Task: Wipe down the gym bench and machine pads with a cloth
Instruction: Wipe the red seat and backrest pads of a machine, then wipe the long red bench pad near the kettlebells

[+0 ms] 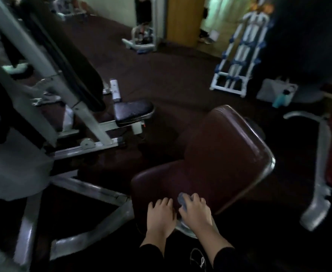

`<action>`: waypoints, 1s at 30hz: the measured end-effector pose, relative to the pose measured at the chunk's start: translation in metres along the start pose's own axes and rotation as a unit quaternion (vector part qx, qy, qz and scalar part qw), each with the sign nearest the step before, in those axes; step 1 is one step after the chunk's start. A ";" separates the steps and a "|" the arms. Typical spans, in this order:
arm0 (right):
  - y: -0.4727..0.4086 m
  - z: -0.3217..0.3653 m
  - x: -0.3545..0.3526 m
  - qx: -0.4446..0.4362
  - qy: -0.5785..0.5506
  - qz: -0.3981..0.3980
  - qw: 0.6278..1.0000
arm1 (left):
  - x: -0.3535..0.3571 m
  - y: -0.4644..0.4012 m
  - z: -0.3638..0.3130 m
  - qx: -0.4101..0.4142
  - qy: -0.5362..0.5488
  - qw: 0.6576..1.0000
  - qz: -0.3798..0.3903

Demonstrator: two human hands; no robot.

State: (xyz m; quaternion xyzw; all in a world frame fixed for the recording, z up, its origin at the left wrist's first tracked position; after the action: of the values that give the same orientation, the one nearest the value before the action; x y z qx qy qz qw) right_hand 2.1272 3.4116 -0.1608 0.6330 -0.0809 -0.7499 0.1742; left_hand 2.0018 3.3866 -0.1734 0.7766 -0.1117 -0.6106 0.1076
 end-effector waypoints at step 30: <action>0.239 -0.375 -0.004 0.418 -0.165 -0.084 0.889 | 0.090 0.033 -0.431 0.390 -0.145 0.896 0.157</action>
State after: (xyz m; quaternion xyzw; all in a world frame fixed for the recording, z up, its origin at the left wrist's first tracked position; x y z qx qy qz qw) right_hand 2.5321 3.2290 -0.1446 0.5185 -0.3613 -0.7524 -0.1859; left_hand 2.4405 3.3406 -0.1473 0.6313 -0.4753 -0.5996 -0.1267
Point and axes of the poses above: each hand's wrist, its own y-axis away from the middle knuckle, its own x-axis out of the palm, z = x × y, the point moved 1 cm from there along -y, towards the middle knuckle, and after that the axes turned 2 degrees about z, right-handed, at the moved point
